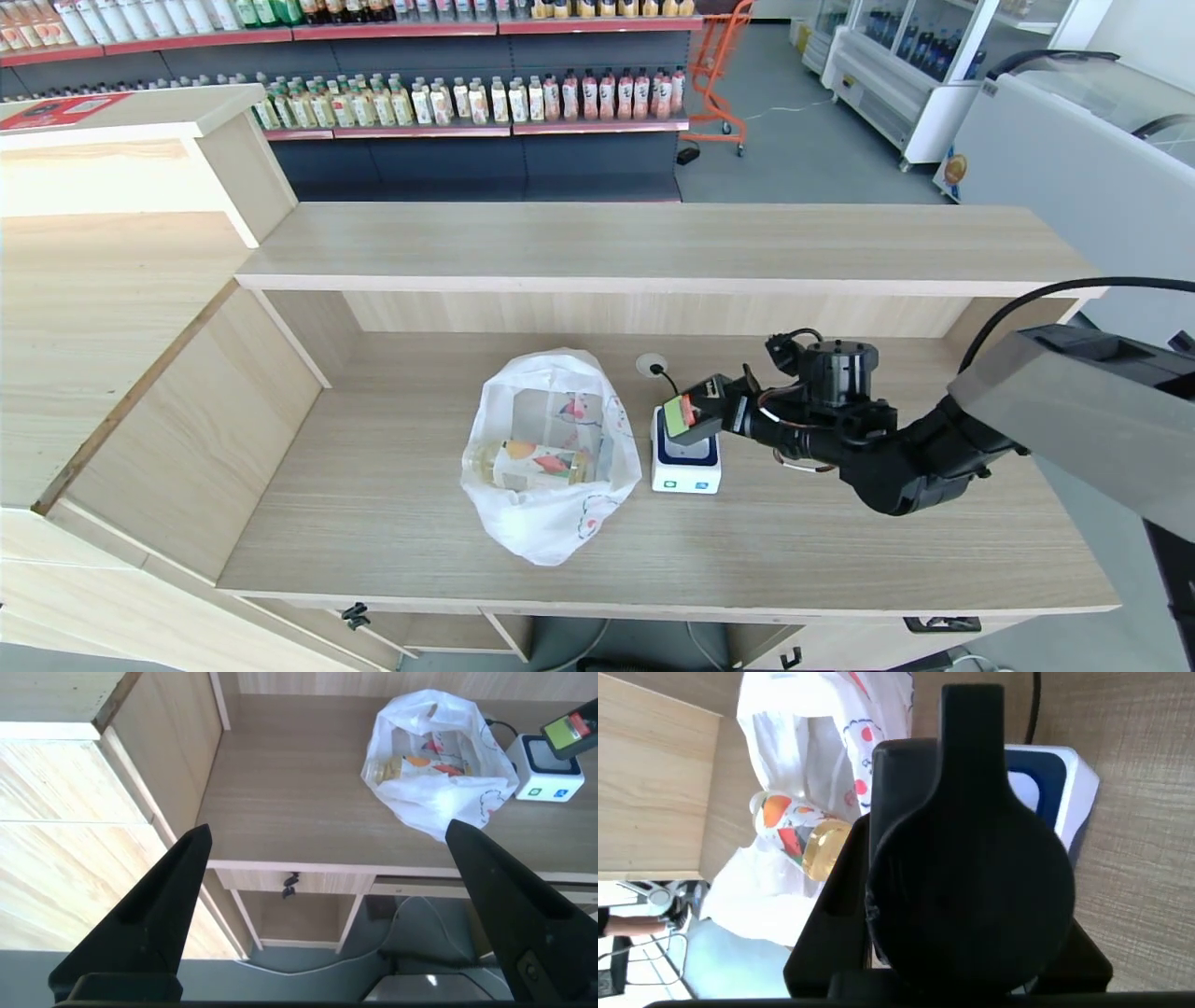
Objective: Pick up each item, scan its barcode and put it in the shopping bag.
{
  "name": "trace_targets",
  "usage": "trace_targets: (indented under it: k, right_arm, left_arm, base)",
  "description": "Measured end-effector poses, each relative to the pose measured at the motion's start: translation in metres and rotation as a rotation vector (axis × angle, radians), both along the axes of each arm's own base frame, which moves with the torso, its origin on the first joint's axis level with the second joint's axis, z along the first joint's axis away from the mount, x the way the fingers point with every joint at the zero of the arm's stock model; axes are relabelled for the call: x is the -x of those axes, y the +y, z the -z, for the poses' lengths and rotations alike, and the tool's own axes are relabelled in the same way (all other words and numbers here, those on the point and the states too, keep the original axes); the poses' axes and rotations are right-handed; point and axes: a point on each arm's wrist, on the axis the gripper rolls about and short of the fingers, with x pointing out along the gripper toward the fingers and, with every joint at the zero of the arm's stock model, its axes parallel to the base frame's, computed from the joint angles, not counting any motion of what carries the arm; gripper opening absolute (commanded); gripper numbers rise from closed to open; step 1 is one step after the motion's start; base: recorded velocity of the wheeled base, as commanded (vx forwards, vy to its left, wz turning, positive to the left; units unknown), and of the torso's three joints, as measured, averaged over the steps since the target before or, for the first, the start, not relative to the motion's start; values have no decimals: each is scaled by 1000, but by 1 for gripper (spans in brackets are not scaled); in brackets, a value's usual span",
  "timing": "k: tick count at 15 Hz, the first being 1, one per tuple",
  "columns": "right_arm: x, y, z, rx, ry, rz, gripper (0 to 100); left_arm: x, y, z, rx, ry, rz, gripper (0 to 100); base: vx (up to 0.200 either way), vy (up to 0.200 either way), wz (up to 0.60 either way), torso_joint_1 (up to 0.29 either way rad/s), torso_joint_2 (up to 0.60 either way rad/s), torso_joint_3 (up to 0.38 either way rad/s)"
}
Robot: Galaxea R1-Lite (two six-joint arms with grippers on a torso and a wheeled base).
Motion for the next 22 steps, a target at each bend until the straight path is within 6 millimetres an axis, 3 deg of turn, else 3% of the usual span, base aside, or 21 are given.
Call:
trace_targets:
  k: [4,6,10,16,22]
  right_arm:
    - [24,-22,-42,-20,8,39,0]
    - [36,-27,-57,-27,1,42,0]
    - [47,-16,-72,-32,-39,6,0]
    - [53,23,-57,89,-104,-134,0]
    - [29,45,-31,296,-260,-187,0]
  left_arm:
    - [0,0,0,1,0,-1,100]
    - [0,0,0,2,0,0,100]
    - [0,0,0,3,0,-1,100]
    - [0,0,0,3,0,-1,100]
    - [0,0,0,3,0,-1,100]
  base:
    - [0,200,0,4,8,-1]
    - [0,0,0,0,0,0]
    - [0,0,0,0,0,0]
    - [0,0,0,0,0,0]
    - [0,0,0,0,0,0]
